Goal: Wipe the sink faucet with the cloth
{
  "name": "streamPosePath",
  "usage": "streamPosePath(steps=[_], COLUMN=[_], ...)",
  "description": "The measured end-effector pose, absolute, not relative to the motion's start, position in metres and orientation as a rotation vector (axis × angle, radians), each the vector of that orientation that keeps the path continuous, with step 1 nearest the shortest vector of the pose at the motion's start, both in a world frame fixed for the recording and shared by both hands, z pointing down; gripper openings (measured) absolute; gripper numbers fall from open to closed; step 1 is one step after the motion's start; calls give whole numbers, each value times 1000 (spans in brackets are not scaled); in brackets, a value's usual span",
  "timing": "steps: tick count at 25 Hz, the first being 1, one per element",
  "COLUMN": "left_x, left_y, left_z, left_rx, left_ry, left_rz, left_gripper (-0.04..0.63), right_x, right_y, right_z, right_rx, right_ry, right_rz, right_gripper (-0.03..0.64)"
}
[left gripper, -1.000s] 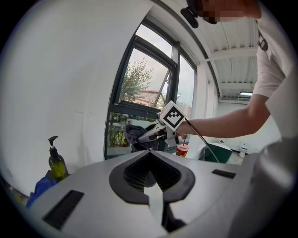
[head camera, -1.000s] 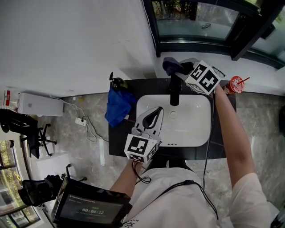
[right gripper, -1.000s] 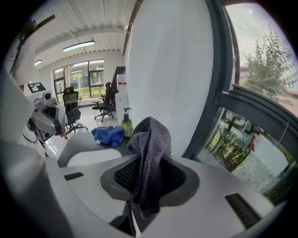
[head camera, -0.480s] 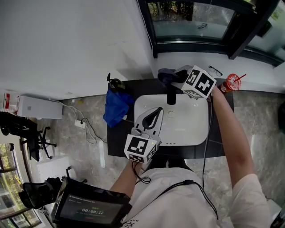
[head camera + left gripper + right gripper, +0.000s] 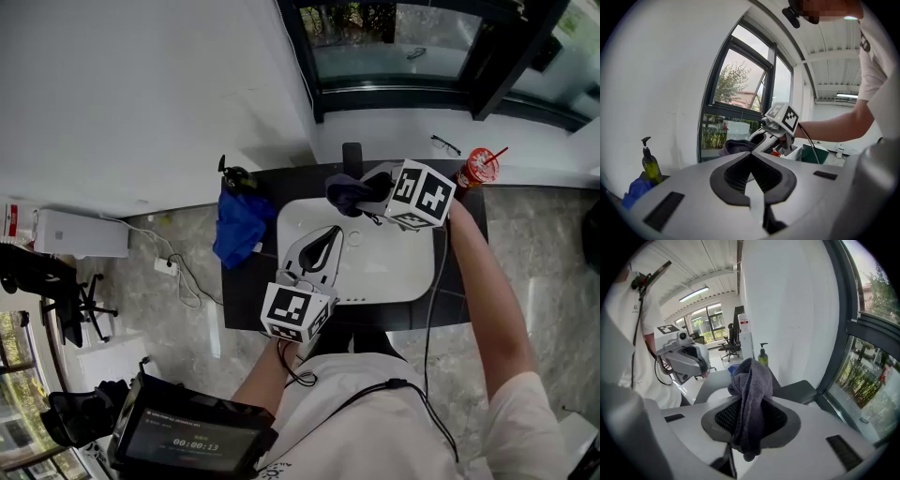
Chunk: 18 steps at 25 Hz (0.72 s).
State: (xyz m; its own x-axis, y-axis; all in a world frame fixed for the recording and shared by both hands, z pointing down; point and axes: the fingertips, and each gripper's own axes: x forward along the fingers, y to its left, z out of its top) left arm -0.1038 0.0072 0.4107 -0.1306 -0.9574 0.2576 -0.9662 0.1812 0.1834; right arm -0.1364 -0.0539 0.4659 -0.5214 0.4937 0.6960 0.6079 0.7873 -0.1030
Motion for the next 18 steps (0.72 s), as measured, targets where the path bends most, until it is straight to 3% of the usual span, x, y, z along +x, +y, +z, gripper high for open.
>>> streamPosePath(steps=[8, 18], left_x=[-103, -107], left_y=[11, 12], left_z=[411, 412], left_rx=[1827, 1817], left_ry=[-2148, -2157], left_rz=[28, 35], left_gripper=[-8, -8], right_x=[-122, -177], right_y=[-68, -131], right_z=[447, 425], right_rx=[-778, -497], right_ry=[-2304, -2394], right_rz=[-152, -368], right_gripper=[98, 98])
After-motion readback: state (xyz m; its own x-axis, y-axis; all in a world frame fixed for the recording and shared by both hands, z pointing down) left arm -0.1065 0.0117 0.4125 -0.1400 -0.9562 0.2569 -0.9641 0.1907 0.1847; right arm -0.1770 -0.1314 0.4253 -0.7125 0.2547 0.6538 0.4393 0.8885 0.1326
